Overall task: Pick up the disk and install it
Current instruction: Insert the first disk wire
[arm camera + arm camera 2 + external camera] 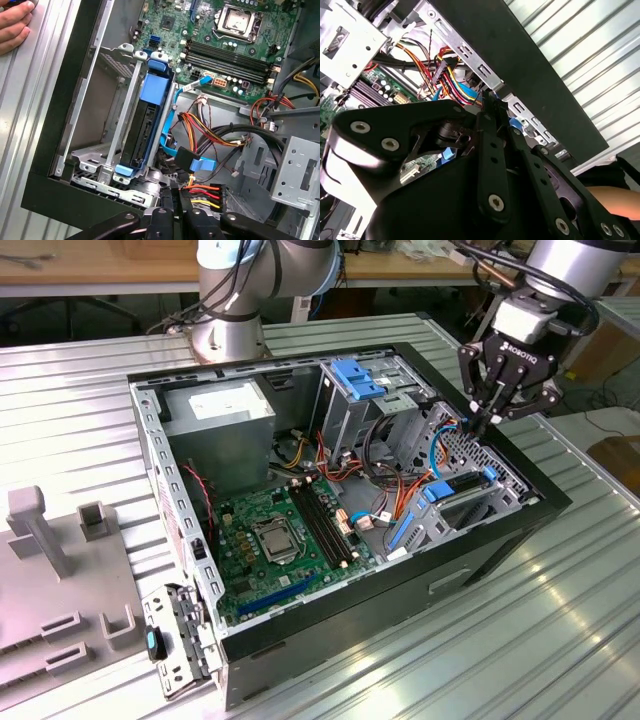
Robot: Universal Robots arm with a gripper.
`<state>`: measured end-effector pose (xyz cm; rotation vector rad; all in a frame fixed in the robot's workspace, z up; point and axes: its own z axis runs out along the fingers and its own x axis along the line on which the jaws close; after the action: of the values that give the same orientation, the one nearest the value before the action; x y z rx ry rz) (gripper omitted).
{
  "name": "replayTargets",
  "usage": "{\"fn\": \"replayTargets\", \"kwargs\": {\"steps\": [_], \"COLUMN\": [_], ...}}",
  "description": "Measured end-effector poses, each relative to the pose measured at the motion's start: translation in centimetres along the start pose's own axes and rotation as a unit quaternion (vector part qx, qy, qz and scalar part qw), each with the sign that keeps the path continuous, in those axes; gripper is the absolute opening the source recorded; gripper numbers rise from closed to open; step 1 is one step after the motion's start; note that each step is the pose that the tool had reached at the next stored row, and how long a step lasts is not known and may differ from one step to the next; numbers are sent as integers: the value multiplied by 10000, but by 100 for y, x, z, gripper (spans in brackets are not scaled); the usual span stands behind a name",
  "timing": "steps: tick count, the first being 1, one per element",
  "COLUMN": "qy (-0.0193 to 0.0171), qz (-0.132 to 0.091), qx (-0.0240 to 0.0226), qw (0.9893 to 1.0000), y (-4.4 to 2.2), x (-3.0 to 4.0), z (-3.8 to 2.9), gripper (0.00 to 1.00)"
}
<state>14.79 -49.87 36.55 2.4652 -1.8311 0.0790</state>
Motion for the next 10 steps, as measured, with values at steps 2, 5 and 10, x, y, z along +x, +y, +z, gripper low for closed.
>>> {"fn": "replayTargets", "kwargs": {"steps": [2, 5, 10], "qy": [0, -4, -18], "qz": [57, 243, 883], "qx": [-1, -17, -71], "qw": [10000, 9997, 9961], "y": [3, 4, 3], "x": [-2, -3, -4], "z": [1, 7, 30], "gripper": [17, 17, 17]}}
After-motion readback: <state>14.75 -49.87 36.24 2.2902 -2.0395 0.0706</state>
